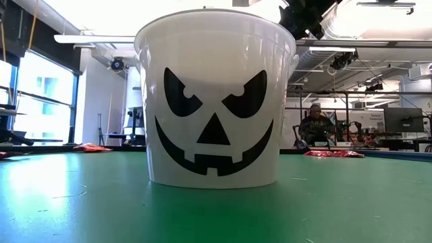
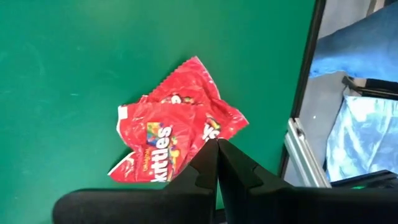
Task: Sort candy by brand, put in halloween buckets
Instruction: Put the red chocolate into the black bucket
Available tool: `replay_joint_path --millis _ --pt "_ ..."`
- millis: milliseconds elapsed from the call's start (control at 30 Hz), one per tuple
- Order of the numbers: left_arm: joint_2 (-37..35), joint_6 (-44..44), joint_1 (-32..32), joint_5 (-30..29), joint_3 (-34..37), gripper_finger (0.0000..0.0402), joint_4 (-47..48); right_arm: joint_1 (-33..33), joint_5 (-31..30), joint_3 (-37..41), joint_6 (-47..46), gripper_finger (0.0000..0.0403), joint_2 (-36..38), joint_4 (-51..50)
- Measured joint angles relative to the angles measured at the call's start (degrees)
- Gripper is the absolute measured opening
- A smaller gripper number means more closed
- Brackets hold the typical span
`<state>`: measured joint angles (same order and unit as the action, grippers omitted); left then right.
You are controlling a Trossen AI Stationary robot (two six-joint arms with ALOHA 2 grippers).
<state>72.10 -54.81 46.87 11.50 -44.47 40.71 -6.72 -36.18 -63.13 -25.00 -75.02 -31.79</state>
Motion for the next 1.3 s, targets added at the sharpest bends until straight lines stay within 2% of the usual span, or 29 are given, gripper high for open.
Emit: replay_joint_path --millis 167,300,533,700,1100,1200,1300 --pt "0.0 0.12 0.0 -3.98 0.0 0.0008 1.21 0.0 0.0 0.0 0.0 0.0 0.0 0.0" --pt "0.0 1.86 -0.11 -6.12 0.47 0.004 1.39 0.0 0.0 0.0 -0.44 0.0 0.0 0.0" --pt "0.15 -1.48 -0.11 -1.49 4.56 0.0114 0.51 0.0 0.0 0.0 -0.45 0.0 0.0 0.0" --pt "0.17 -4.5 -0.11 -0.1 8.48 0.014 -3.97 0.0 -0.02 0.0 -0.45 0.0 0.0 0.0" --pt "0.23 -7.61 0.03 -0.01 11.96 0.0136 -6.78 0.11 -0.02 0.0 -0.47 0.0 0.0 0.0" --pt "0.22 -7.49 0.04 0.07 11.98 0.0118 -7.84 0.11 -0.02 0.0 -0.66 0.0 0.0 0.0" --pt "0.22 -6.6 0.04 0.09 11.98 0.0081 -7.87 0.11 -0.02 0.0 -0.67 0.0 0.0 0.0"
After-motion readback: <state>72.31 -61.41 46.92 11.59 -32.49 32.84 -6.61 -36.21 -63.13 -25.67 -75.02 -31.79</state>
